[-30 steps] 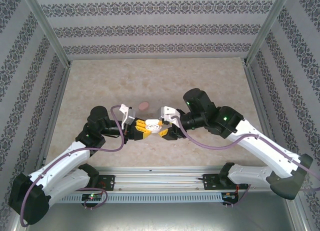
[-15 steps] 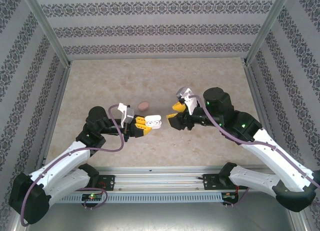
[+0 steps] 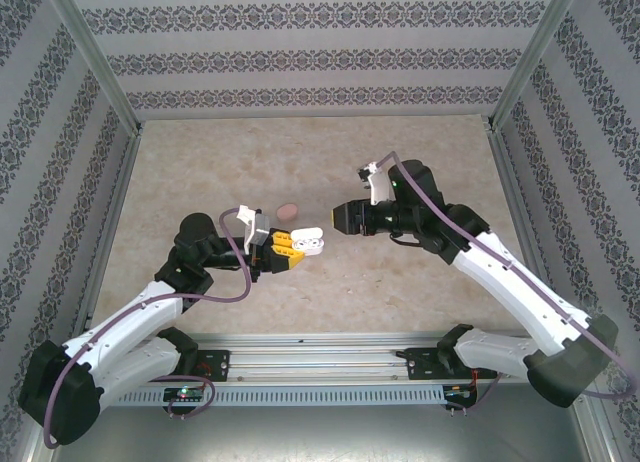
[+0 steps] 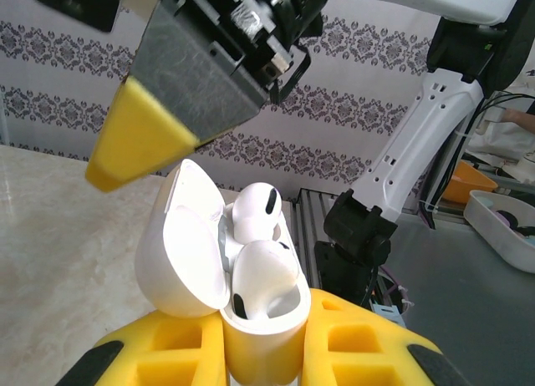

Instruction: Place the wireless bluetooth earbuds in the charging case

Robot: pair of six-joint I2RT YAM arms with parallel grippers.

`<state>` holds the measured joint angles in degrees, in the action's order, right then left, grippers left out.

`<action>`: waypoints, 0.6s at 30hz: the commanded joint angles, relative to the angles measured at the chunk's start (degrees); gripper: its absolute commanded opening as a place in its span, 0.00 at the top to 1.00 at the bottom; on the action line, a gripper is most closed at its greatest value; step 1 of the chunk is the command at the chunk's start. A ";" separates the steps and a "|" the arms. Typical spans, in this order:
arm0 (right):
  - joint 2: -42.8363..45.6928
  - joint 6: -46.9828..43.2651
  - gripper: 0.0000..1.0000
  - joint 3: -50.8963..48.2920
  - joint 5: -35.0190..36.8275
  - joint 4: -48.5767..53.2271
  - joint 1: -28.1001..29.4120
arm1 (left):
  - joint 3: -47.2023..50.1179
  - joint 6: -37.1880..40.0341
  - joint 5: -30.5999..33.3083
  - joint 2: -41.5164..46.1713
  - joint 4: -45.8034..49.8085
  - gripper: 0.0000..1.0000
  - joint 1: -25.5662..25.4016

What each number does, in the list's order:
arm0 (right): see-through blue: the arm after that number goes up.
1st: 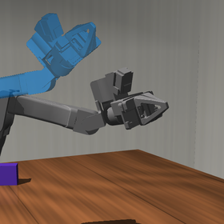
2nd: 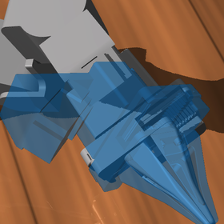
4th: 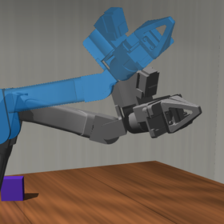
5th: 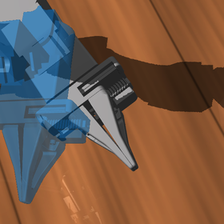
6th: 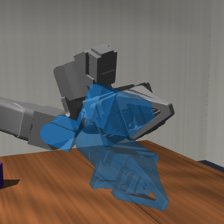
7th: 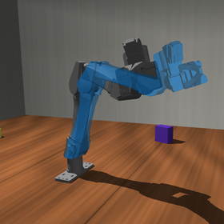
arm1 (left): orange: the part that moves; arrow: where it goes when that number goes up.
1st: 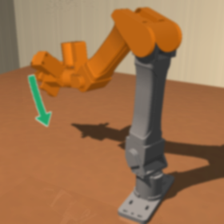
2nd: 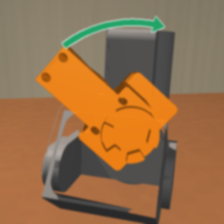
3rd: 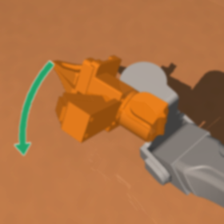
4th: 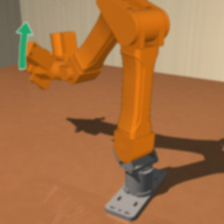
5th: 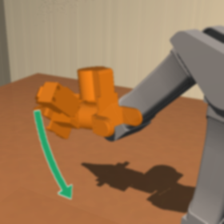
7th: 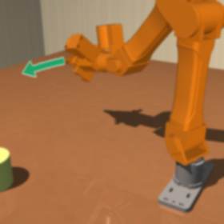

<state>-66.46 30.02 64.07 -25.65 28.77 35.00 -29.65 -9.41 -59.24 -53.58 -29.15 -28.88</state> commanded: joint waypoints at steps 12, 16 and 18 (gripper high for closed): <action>-3.61 7.70 0.50 -3.46 -20.07 -15.15 1.45 | -1.38 0.90 0.18 -1.44 0.30 0.99 -0.05; -2.59 7.76 0.50 -4.23 -23.29 -17.57 2.67 | -1.73 0.66 0.61 -1.61 2.21 0.99 -0.03; -2.13 6.81 0.51 -3.81 -24.47 -17.24 3.67 | -1.75 0.69 1.33 -1.33 2.92 0.99 -0.03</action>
<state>-70.50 37.19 60.51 -44.38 15.22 37.52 -29.76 -9.19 -58.81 -55.09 -27.33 -28.82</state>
